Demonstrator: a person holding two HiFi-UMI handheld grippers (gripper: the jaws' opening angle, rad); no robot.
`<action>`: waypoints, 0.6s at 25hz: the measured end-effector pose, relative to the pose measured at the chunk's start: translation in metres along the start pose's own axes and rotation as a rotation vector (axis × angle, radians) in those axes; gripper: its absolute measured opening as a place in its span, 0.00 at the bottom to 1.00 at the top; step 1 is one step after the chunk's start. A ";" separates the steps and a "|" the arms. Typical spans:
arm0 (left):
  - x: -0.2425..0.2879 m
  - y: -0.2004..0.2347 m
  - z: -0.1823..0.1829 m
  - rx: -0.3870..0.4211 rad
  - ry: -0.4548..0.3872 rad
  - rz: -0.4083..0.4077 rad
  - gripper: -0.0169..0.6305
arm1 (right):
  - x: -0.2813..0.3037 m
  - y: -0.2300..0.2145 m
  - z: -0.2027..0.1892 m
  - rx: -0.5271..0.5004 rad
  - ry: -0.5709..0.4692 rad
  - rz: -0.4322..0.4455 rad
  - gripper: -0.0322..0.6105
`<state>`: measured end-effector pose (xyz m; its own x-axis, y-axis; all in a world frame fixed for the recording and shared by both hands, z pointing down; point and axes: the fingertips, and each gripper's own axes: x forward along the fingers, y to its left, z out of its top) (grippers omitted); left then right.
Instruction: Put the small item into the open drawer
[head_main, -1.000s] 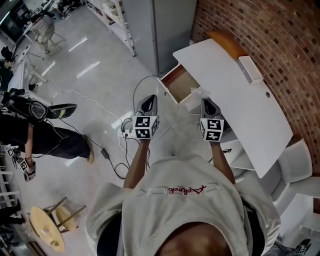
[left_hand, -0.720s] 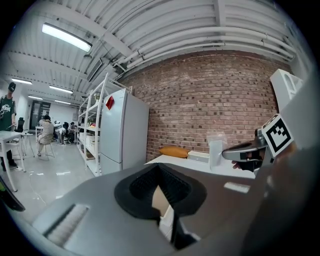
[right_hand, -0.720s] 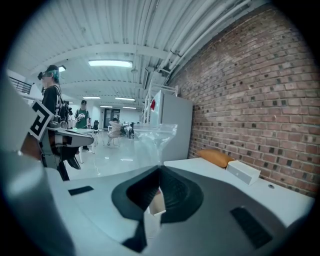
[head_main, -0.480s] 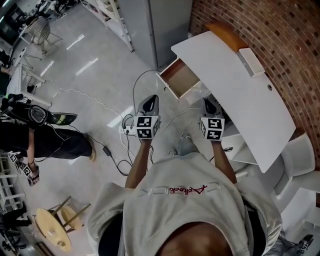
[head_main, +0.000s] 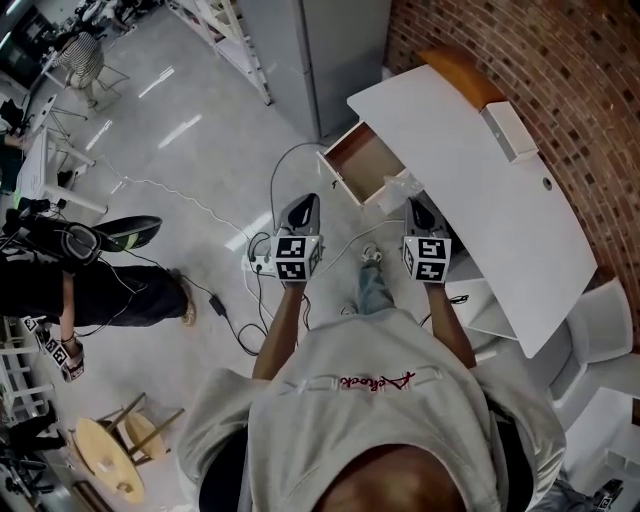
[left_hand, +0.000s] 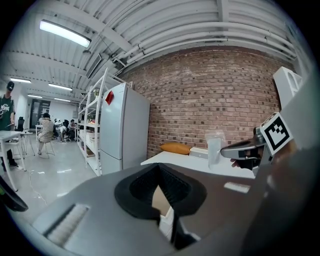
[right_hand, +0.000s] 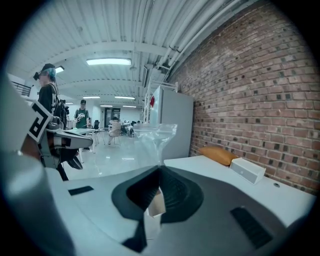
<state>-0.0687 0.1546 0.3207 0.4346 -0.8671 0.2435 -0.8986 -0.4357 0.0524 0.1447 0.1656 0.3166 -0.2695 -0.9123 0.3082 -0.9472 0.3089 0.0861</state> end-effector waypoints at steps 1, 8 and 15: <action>0.005 0.002 0.000 0.001 0.003 0.001 0.04 | 0.006 -0.001 0.001 0.000 0.001 0.003 0.07; 0.048 0.022 0.010 -0.004 0.006 0.011 0.03 | 0.051 -0.015 0.006 0.003 0.011 0.026 0.07; 0.104 0.041 0.041 0.011 -0.012 0.027 0.04 | 0.107 -0.041 0.037 -0.004 -0.016 0.048 0.07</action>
<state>-0.0576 0.0365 0.3084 0.4109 -0.8815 0.2328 -0.9093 -0.4145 0.0355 0.1485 0.0454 0.3107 -0.3173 -0.9007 0.2969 -0.9324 0.3533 0.0755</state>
